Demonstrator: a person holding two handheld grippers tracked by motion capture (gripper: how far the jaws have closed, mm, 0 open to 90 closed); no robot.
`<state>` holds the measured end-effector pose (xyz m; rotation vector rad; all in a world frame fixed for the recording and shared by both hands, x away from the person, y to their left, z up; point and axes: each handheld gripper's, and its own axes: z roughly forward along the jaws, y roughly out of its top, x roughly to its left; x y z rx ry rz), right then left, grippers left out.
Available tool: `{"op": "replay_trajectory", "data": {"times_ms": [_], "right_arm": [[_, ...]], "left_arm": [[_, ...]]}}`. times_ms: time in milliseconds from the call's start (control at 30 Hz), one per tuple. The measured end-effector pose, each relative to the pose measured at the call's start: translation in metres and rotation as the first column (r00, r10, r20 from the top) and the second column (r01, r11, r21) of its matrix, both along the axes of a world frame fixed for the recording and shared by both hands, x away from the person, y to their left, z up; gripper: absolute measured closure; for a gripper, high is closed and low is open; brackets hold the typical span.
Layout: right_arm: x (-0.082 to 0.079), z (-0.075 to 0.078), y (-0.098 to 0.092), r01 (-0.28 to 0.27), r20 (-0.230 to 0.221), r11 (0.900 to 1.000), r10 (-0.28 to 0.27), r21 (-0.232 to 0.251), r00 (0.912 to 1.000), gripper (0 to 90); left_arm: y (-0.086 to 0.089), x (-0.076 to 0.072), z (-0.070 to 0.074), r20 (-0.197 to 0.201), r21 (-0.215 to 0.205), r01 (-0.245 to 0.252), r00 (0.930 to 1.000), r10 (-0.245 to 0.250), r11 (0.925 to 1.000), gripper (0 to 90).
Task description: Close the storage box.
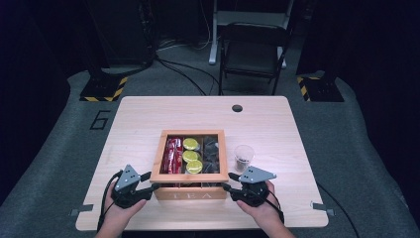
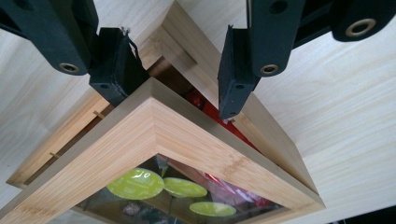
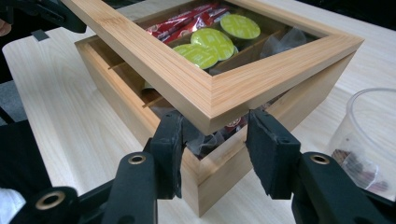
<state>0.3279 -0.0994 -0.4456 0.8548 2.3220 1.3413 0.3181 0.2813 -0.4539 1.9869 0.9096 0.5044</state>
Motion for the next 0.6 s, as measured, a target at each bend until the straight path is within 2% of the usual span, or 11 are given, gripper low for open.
{"op": "replay_trajectory", "data": {"times_ms": [600], "right_arm": [[0.0001, -0.0085, 0.0, -0.008, -0.048, 1.0, 0.007, -0.017, 0.9988, 57.0]], "left_arm": [[-0.0026, -0.0025, -0.006, -0.04, 0.005, 0.027, 0.9988, -0.027, 0.9996, 51.9]]}}
